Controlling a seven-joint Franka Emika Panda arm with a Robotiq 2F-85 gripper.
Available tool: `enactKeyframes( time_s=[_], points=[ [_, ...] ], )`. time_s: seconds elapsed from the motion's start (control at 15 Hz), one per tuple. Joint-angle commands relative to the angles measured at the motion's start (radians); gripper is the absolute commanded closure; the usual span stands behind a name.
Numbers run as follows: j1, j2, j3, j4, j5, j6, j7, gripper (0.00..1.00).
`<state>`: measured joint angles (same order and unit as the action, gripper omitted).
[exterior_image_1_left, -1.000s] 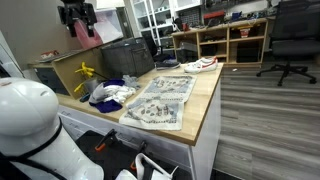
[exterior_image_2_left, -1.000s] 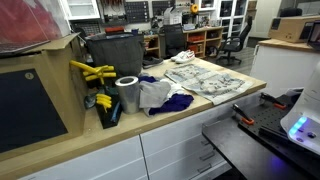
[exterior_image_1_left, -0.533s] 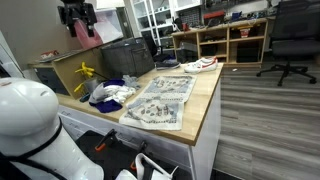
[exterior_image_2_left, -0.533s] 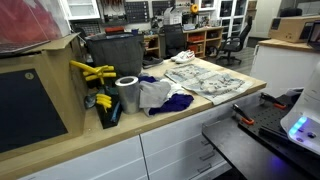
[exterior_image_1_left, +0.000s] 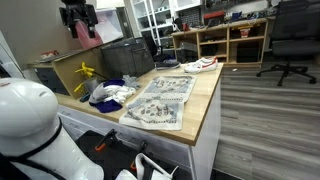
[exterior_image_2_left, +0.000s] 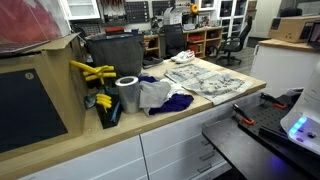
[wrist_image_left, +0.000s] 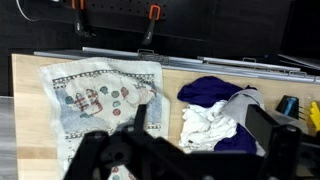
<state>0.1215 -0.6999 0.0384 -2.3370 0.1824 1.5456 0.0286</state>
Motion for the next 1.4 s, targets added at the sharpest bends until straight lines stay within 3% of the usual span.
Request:
enactKeyframes(
  time_s=[0.0, 0.33, 0.73, 1.33],
  points=[
    [-0.043, -0.014, 0.005, -0.050, 0.018, 0.035, 0.020, 0.00],
    [-0.080, -0.011, -0.011, -0.104, 0.013, 0.081, 0.011, 0.00],
    [-0.110, 0.072, -0.014, -0.143, 0.000, 0.251, 0.013, 0.00],
    [-0.132, 0.438, -0.021, 0.045, -0.016, 0.449, 0.050, 0.00]
  ],
)
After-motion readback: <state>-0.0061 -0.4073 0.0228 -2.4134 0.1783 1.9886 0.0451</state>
